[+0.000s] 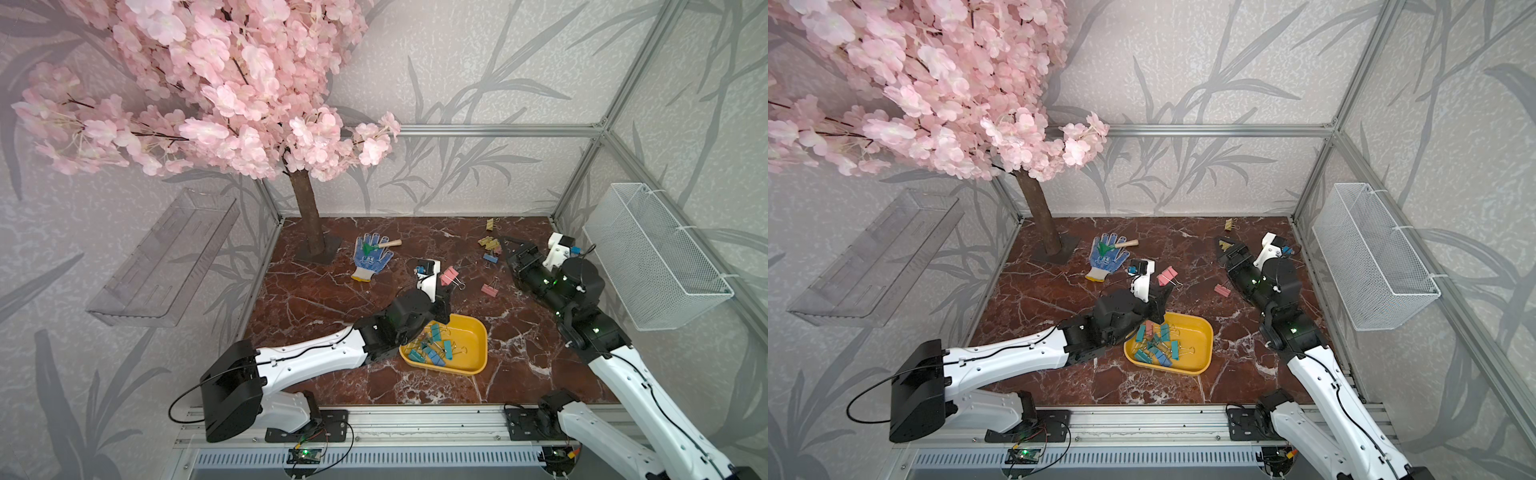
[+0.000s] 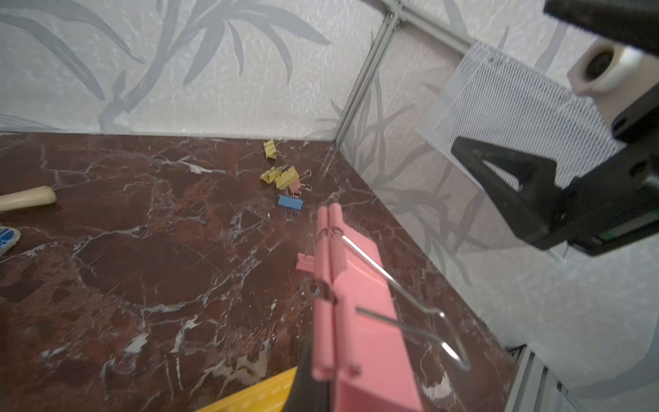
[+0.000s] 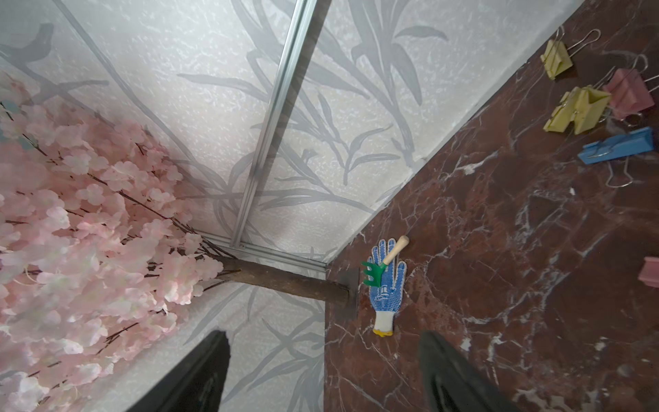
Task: Put the binder clips in the storage box
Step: Place the binder clip in the storage box.
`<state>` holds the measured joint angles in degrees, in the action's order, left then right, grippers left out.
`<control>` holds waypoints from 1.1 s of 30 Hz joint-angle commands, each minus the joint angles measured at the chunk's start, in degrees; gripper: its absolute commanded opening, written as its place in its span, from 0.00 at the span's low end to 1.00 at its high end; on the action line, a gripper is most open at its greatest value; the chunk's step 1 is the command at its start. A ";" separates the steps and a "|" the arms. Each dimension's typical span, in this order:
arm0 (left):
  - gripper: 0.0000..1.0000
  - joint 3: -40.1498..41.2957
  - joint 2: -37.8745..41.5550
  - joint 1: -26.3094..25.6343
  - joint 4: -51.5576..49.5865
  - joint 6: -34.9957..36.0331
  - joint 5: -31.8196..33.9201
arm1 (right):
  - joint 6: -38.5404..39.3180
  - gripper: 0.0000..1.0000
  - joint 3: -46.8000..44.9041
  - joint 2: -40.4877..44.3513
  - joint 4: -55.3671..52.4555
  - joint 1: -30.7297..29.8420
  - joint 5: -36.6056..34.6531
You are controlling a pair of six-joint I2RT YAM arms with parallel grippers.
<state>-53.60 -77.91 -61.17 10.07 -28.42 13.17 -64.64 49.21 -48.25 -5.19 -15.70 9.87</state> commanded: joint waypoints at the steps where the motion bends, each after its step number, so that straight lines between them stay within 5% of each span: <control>1: 0.00 -4.57 -3.16 -1.48 -29.27 4.04 -2.84 | 8.81 0.90 -0.88 -1.67 -6.35 3.53 19.20; 5: 0.00 -9.26 -11.29 -1.59 -40.95 5.26 -2.30 | 10.84 0.94 -2.65 -3.93 -7.39 3.51 23.05; 17: 0.04 -10.22 -22.39 -1.76 -34.47 5.17 -6.29 | 12.83 0.98 -4.09 -2.90 -12.49 3.53 20.20; 18: 0.15 -9.70 -21.95 -1.76 -34.17 5.14 -6.35 | 13.18 0.98 -3.95 -3.02 -13.04 3.54 19.91; 22: 0.30 -8.85 -18.31 -1.85 -33.38 5.16 -5.42 | 14.23 0.99 -3.45 -3.97 -13.62 3.49 18.40; 28: 0.33 -11.53 -8.79 -1.20 -35.35 5.92 1.12 | 19.96 0.99 1.77 -10.04 -19.06 3.61 7.87; 31: 0.34 -13.00 -2.84 3.45 -34.45 11.32 3.04 | 23.11 0.99 5.02 -15.39 -20.46 4.45 0.81; 33: 0.37 -12.15 1.04 11.39 -30.53 15.77 -1.34 | 23.94 0.99 7.29 -21.01 -21.04 6.80 -0.63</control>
<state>-64.55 -81.58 -57.89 -23.05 -18.98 11.64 -44.64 53.67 -64.40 -23.53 -11.07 16.51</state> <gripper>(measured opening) 0.356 0.994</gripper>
